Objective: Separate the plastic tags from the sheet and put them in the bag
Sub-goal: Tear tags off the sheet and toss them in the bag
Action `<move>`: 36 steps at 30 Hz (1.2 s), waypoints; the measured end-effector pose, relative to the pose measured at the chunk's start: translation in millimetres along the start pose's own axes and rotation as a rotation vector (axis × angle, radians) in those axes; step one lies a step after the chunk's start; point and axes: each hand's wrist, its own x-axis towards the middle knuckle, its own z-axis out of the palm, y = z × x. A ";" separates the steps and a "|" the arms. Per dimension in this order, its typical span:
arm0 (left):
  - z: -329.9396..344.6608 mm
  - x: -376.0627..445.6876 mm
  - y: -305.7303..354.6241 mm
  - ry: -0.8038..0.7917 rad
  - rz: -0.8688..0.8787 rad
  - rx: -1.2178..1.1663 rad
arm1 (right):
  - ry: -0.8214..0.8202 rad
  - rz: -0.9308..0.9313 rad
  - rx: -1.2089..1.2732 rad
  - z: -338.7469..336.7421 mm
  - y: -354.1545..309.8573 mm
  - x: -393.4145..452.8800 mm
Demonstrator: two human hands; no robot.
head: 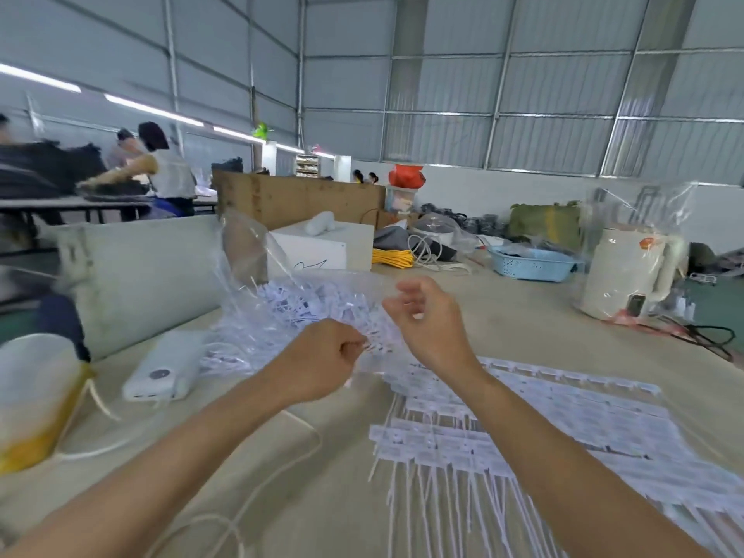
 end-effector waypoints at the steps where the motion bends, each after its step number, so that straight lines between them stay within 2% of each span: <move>1: -10.1 -0.2 -12.7 -0.001 -0.048 0.049 | -0.015 -0.073 -0.178 6.0 4.2 3.8; 3: -25.2 5.0 -30.2 -0.012 -0.131 0.165 | -0.071 -0.119 -0.569 14.2 14.2 12.2; 5: -33.3 16.7 -36.1 -0.037 -0.135 0.229 | -0.193 -0.036 -0.860 19.0 23.7 22.2; 8: -32.2 44.8 -31.7 -0.179 -0.141 0.216 | -0.383 0.138 -1.019 21.0 30.2 39.2; 10: -20.6 64.1 -28.0 -0.318 -0.187 0.286 | -0.422 0.139 -1.017 20.4 29.1 47.9; 12: -6.2 84.3 -29.1 -0.376 -0.204 0.330 | -0.357 0.114 -0.973 19.3 27.1 55.1; 14: 8.1 102.4 -35.2 -0.340 -0.204 0.361 | -0.262 0.114 -0.897 18.1 26.4 61.0; 18: 29.3 124.0 -44.9 -0.225 -0.164 0.444 | -0.220 0.079 -0.819 15.4 28.1 67.3; 21: 48.0 132.6 -57.9 -0.141 -0.097 0.731 | -0.207 0.063 -0.776 13.3 28.9 68.0; 23: 61.7 134.6 -68.3 -0.165 -0.083 0.924 | -0.212 0.058 -0.752 13.0 28.9 66.1; 27: 67.4 132.0 -72.0 -0.103 -0.083 1.128 | -0.224 0.057 -0.731 11.0 31.7 60.7; 32: 59.9 124.7 -59.7 -0.100 -0.149 1.034 | -0.265 0.087 -0.685 5.6 35.0 53.2; 36: 57.2 105.2 -28.1 -0.162 -0.113 0.943 | -0.293 0.099 -0.658 -5.7 36.8 46.1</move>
